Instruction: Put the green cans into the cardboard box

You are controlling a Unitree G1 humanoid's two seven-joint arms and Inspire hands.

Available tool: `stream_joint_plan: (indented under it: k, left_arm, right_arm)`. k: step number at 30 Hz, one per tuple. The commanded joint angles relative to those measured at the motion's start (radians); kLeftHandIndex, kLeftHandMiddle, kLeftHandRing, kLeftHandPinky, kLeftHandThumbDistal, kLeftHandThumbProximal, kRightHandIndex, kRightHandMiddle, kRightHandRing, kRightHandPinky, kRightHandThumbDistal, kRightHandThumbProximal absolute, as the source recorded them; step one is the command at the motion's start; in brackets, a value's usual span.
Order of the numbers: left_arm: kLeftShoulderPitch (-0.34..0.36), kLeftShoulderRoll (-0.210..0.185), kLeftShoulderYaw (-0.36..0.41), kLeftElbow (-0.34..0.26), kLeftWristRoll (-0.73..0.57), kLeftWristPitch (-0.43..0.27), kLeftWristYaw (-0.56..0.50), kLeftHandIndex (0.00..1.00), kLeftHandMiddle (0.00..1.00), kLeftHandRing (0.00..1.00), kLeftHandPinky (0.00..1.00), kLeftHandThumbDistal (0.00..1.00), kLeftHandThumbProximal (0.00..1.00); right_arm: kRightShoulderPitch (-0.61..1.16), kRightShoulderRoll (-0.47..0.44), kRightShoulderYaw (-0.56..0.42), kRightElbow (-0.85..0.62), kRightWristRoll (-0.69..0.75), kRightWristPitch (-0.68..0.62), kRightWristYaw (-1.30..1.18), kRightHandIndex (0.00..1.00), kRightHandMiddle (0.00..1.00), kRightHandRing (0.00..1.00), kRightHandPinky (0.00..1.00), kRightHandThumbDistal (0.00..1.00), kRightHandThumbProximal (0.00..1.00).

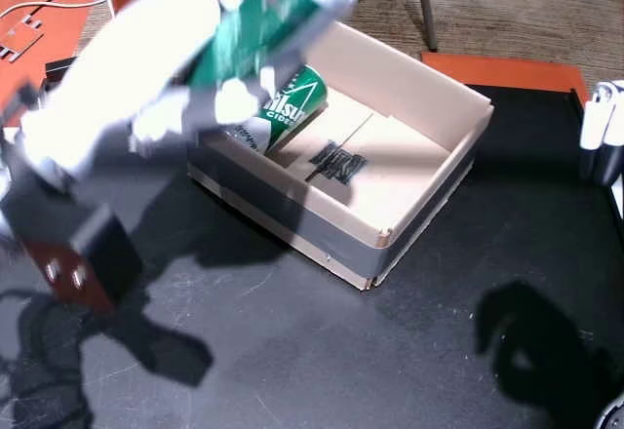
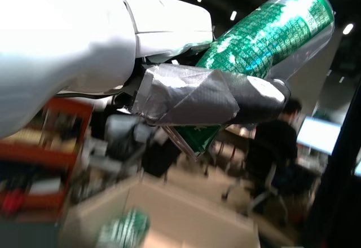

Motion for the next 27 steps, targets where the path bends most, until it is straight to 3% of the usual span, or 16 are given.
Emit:
stream_joint_plan:
  k: [1,3,5,7,10,12,14,17,18,20,21,22,25,27]
  left_arm:
    - [-0.034,0.013,0.003,-0.006,0.017,0.017,0.039,0.01,0.14,0.34,0.50,0.00,0.69]
    - [-0.063,0.014,0.004,0.000,0.025,0.022,0.062,0.00,0.12,0.37,0.52,0.00,0.78]
    - [-0.088,0.019,-0.003,0.002,0.039,0.028,0.084,0.04,0.14,0.40,0.54,0.00,0.77]
    - [-0.112,0.027,-0.017,0.000,0.071,0.037,0.119,0.00,0.13,0.39,0.55,0.00,0.66]
    - [-0.153,0.035,-0.059,0.014,0.136,0.074,0.161,0.02,0.14,0.36,0.52,0.00,0.70]
    - [-0.193,0.027,-0.127,0.050,0.226,0.148,0.228,0.03,0.13,0.33,0.52,0.00,0.74]
    - [-0.241,0.009,-0.210,0.104,0.313,0.256,0.255,0.09,0.18,0.36,0.51,0.00,0.70]
    - [-0.281,-0.034,-0.293,0.175,0.379,0.397,0.228,0.12,0.18,0.32,0.44,0.00,0.54]
    - [-0.288,-0.047,-0.317,0.191,0.396,0.436,0.209,0.16,0.23,0.36,0.47,0.00,0.55]
    - [-0.298,-0.071,-0.360,0.213,0.422,0.488,0.167,0.15,0.19,0.28,0.41,0.00,0.64]
    - [-0.301,-0.081,-0.374,0.221,0.428,0.506,0.137,0.16,0.19,0.27,0.39,0.00,0.73]
    - [-0.303,-0.090,-0.390,0.226,0.433,0.520,0.114,0.14,0.16,0.24,0.36,0.00,0.75]
    - [-0.310,-0.117,-0.451,0.237,0.469,0.563,0.063,0.12,0.17,0.25,0.33,0.00,0.76]
    - [-0.311,-0.132,-0.478,0.242,0.482,0.579,0.047,0.09,0.14,0.24,0.30,0.00,0.71]
  right_arm:
    - [-0.007,0.002,-0.008,0.014,0.003,-0.014,0.008,0.19,0.25,0.29,0.06,0.63,0.00]
    - [-0.010,0.004,-0.010,0.019,0.002,-0.026,0.015,0.17,0.23,0.26,0.04,0.61,0.00]
    - [-0.019,0.008,-0.011,0.031,0.005,-0.040,0.028,0.12,0.21,0.27,0.01,0.59,0.00]
    - [-0.016,-0.001,-0.006,0.036,0.002,-0.029,0.032,0.10,0.24,0.32,0.03,0.55,0.00]
    - [-0.016,-0.004,-0.005,0.045,-0.003,-0.028,0.037,0.10,0.24,0.32,0.03,0.56,0.00]
    - [-0.021,-0.005,-0.001,0.055,0.004,-0.017,0.048,0.11,0.24,0.32,0.02,0.54,0.00]
    - [-0.021,-0.007,0.003,0.061,0.004,-0.005,0.051,0.11,0.25,0.33,0.02,0.51,0.00]
    - [-0.019,0.001,0.002,0.064,-0.002,-0.007,0.051,0.10,0.25,0.32,0.01,0.53,0.00]
    - [-0.017,0.007,0.001,0.064,-0.003,-0.012,0.049,0.10,0.25,0.32,0.01,0.56,0.00]
    - [-0.006,0.032,-0.002,0.054,-0.024,-0.037,0.009,0.08,0.23,0.30,0.00,0.64,0.00]
    - [-0.002,0.040,-0.002,0.051,-0.032,-0.047,-0.004,0.07,0.21,0.28,0.00,0.63,0.00]
    - [0.002,0.043,0.001,0.047,-0.034,-0.047,-0.010,0.05,0.20,0.27,0.00,0.60,0.00]
    - [0.006,0.046,0.008,0.045,-0.037,-0.054,-0.015,0.04,0.20,0.28,0.00,0.60,0.00]
    - [0.014,0.050,0.013,0.038,-0.047,-0.056,-0.034,0.05,0.20,0.27,0.02,0.61,0.00]
